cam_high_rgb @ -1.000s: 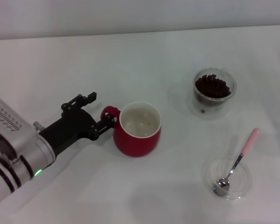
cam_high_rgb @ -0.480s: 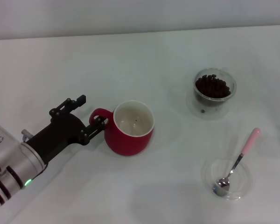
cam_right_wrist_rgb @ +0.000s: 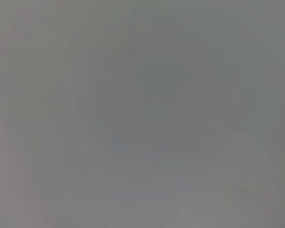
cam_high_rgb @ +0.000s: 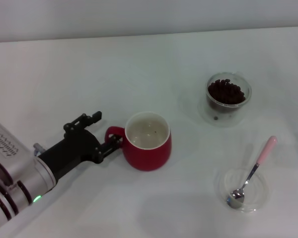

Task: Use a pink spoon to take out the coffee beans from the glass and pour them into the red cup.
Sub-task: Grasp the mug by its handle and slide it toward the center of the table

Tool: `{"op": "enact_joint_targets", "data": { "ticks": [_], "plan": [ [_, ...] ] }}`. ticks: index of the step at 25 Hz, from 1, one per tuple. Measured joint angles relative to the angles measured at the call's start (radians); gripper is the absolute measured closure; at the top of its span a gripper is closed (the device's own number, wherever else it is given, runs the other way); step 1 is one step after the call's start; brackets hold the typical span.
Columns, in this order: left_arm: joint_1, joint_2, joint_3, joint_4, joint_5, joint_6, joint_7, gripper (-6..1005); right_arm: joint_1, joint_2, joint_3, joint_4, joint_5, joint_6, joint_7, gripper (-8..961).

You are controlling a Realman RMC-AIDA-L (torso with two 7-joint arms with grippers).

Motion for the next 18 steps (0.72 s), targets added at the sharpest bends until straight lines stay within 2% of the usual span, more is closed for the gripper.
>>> {"op": "enact_joint_targets", "data": {
  "ticks": [9,18],
  "plan": [
    [0.017,-0.001,0.001,-0.012,0.040,-0.004,0.007,286,-0.001,0.000,-0.003,-0.001,0.001,0.004,0.000,147],
    [0.077,0.000,0.000,-0.008,0.070,-0.074,0.008,287,-0.002,-0.001,-0.003,-0.015,0.001,0.004,-0.001,147]
  ]
}}
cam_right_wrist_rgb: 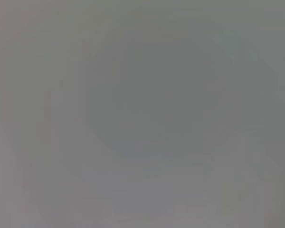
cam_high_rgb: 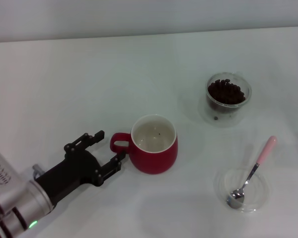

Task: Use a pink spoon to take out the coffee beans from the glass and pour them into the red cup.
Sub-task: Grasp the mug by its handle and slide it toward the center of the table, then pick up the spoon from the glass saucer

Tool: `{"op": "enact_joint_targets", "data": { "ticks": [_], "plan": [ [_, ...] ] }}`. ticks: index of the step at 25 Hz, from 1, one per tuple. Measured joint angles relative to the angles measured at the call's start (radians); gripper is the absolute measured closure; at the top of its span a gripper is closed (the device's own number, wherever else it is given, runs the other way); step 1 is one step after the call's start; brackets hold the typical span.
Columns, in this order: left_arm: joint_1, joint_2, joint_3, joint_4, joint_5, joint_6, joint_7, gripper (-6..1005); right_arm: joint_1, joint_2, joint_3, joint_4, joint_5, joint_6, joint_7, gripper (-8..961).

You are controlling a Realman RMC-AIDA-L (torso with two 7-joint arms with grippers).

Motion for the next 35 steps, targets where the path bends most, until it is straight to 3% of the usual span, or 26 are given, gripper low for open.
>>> {"op": "enact_joint_targets", "data": {
  "ticks": [11,17,20,28,35],
  "plan": [
    [0.115,0.002,-0.005,0.022,-0.029,-0.108,0.002,286,-0.028,-0.003,-0.046,-0.009,-0.004,0.008,0.024,146],
    [0.195,0.002,-0.006,0.059,-0.144,-0.164,0.002,287,-0.073,-0.011,-0.179,-0.130,-0.026,0.000,0.297,147],
    [0.221,0.004,-0.006,0.073,-0.195,-0.194,0.002,287,-0.097,-0.034,-0.231,-0.195,-0.090,-0.002,0.499,147],
    [0.244,0.007,-0.009,0.086,-0.291,-0.247,0.002,287,-0.096,-0.129,-0.249,-0.210,-0.374,0.100,0.922,147],
    [0.245,0.008,-0.028,0.088,-0.304,-0.299,0.002,287,-0.058,-0.159,-0.249,-0.174,-0.568,0.202,1.191,146]
  ]
}}
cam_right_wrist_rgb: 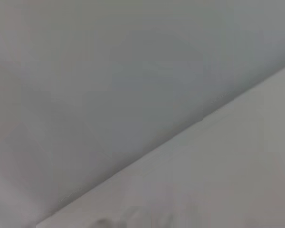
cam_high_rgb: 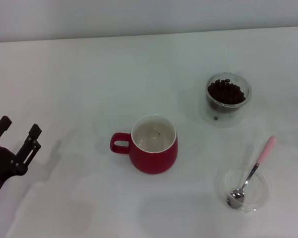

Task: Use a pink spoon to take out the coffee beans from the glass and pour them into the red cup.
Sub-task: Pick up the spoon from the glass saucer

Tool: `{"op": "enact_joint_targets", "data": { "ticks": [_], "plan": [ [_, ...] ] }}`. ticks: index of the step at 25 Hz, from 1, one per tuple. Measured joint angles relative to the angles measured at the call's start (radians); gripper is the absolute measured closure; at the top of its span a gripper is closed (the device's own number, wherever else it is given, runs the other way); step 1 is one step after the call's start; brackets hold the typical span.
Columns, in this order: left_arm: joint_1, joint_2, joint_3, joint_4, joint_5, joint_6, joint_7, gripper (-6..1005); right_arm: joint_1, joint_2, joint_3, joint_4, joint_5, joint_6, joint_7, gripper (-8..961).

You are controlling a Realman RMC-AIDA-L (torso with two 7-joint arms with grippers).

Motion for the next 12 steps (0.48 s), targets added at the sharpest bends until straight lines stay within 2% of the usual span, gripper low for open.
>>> {"op": "enact_joint_targets", "data": {
  "ticks": [6,12],
  "plan": [
    [0.000,0.000,0.000,0.023,-0.001,-0.011,0.000,286,0.021,-0.004,-0.001,0.006,-0.086,0.079,0.093,147],
    [0.002,0.004,0.002,0.047,-0.001,-0.043,0.000,286,0.022,0.023,-0.015,0.007,-0.113,0.087,0.100,148]
  ]
}}
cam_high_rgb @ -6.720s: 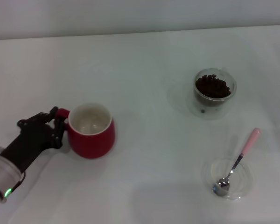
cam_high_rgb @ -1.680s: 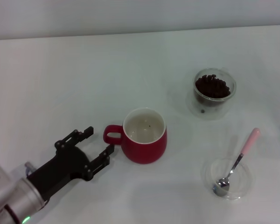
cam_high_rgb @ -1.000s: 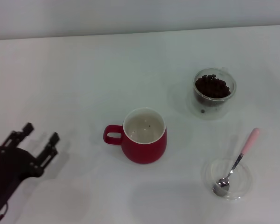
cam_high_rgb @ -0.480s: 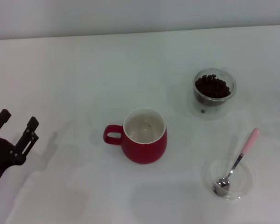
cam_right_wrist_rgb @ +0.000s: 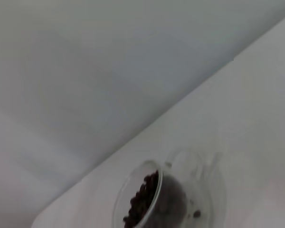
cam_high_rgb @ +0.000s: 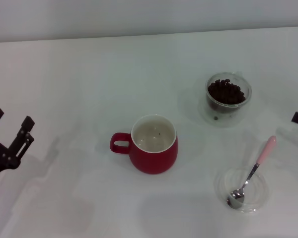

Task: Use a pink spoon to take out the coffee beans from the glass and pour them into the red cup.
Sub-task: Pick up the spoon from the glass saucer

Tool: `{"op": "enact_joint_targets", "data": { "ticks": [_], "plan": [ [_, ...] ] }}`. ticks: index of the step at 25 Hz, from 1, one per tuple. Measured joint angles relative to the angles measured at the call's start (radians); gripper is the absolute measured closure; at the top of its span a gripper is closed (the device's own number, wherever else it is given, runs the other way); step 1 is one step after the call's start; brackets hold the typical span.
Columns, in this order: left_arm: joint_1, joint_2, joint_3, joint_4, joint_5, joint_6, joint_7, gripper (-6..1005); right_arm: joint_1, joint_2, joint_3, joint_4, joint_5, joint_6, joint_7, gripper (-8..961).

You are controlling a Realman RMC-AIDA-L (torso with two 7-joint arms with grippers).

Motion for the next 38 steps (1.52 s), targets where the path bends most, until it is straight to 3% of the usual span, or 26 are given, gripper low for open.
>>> {"op": "enact_joint_targets", "data": {
  "ticks": [7,22,32,38],
  "plan": [
    [-0.001,0.000,-0.001,0.028,-0.009,-0.007,0.000,286,0.001,0.042,-0.024,0.001,-0.013,-0.008,0.000,150],
    [-0.003,0.002,0.004,0.035,-0.011,-0.008,0.000,286,0.020,0.086,-0.087,0.002,-0.033,-0.021,-0.022,149],
    [0.001,0.002,0.005,0.040,-0.009,-0.004,0.000,295,0.026,0.087,-0.085,0.002,-0.031,-0.021,-0.027,193],
    [0.001,0.002,0.005,0.040,-0.009,-0.004,0.000,297,0.024,0.087,-0.086,0.002,-0.032,-0.031,-0.033,369]
  ]
}}
